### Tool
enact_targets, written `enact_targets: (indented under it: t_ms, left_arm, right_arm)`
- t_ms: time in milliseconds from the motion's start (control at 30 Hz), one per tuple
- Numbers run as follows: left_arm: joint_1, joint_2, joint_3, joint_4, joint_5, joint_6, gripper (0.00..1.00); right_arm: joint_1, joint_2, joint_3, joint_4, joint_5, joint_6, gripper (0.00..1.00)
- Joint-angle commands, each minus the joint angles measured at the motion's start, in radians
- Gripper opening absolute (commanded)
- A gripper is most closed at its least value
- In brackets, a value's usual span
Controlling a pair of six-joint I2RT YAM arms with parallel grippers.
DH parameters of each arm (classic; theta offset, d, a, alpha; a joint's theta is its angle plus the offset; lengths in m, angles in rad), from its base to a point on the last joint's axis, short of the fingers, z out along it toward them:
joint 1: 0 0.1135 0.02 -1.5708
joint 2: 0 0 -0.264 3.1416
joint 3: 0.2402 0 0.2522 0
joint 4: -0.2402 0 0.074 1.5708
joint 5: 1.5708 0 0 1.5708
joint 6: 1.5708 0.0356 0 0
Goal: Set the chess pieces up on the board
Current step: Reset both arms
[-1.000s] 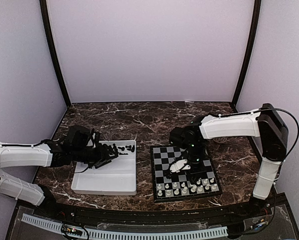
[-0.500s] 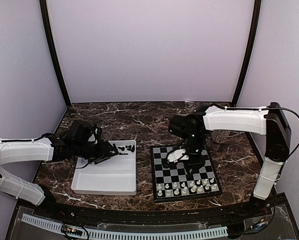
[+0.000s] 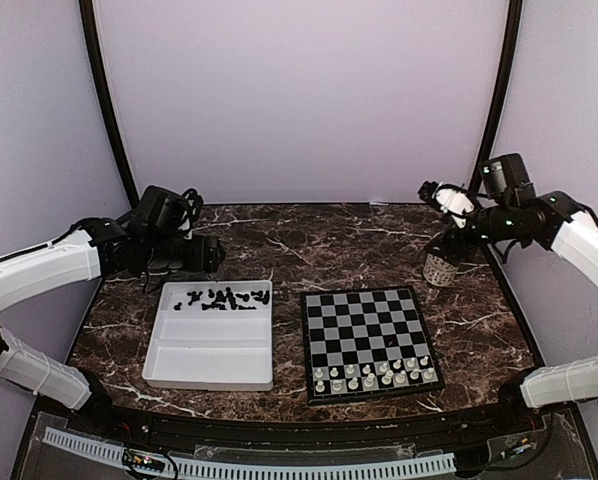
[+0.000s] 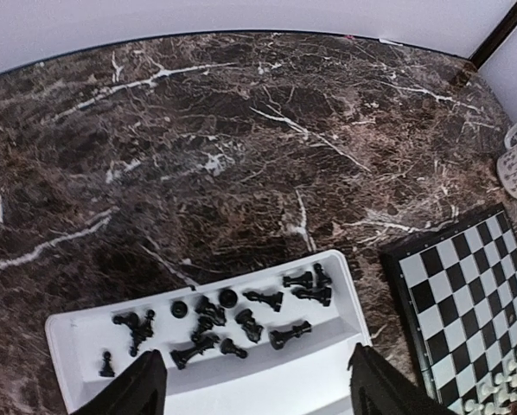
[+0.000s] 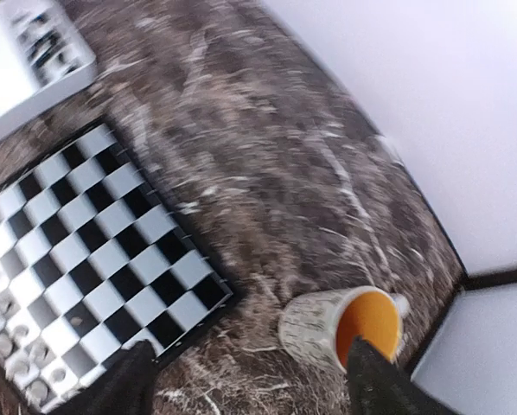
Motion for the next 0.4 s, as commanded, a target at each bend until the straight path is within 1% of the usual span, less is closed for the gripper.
enact_targets:
  t_ms: [0, 100, 167, 233, 367]
  left_arm:
    - [0.007, 0.013, 0.057, -0.07, -0.161, 0.121, 0.97]
    - [0.008, -0.01, 0.04, -0.012, -0.201, 0.133, 0.99]
    - [0.007, -0.025, 0.027, 0.032, -0.205, 0.142, 0.99]
    - [0.007, -0.031, 0.023, 0.056, -0.198, 0.139, 0.99]
    - [0.007, -0.016, 0.032, 0.067, -0.184, 0.125, 0.99]
  right_arm:
    - [-0.112, -0.104, -0.165, 0.435, 0.24, 0.273, 0.98]
    - [-0.163, -0.133, -0.256, 0.564, 0.298, 0.352, 0.99]
    - [-0.177, -0.138, -0.28, 0.595, 0.298, 0.386, 0.98]
    - [-0.19, -0.147, -0.294, 0.612, 0.279, 0.408, 0.99]
    - [-0.232, -0.18, -0.293, 0.603, 0.175, 0.438, 0.99]
